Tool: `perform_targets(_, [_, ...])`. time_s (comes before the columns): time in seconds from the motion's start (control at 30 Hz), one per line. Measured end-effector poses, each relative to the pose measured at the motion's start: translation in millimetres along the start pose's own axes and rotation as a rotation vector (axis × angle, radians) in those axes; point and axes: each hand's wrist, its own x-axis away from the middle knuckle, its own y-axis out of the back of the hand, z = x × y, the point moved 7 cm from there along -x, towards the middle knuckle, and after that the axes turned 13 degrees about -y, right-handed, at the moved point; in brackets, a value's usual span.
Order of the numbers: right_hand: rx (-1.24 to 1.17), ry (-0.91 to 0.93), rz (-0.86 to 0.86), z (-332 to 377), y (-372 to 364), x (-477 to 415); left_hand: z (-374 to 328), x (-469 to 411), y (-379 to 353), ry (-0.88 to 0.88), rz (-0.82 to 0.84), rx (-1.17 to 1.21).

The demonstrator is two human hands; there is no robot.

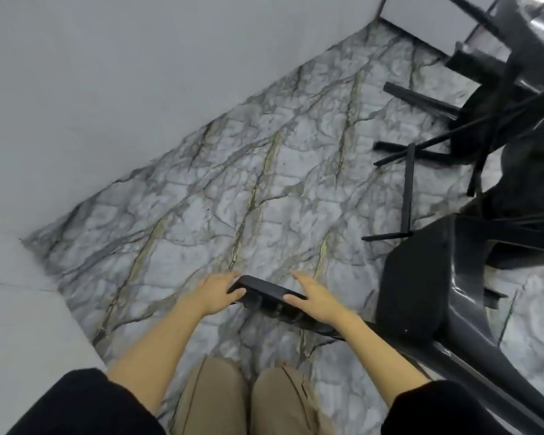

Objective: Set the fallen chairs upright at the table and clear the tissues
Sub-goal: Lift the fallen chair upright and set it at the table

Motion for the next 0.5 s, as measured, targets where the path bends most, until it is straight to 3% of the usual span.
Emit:
perform_targets(0.2, [0.131,0.064,-0.086,11.0,-30.5,-30.6,21.3,-23.6,-32.5,-0.076,-0.087,0.291])
perform_targets(0.33, [0.335,0.056,-0.277,15.8,-33.8,-36.6,29.6,-24.3,-45.1,-0.086,-0.319,0.515])
perform_targets(0.5, [0.317,0.083,-0.335,19.8,-32.8,-33.8,20.0,-20.0,-40.6,-0.086,-0.404,0.595])
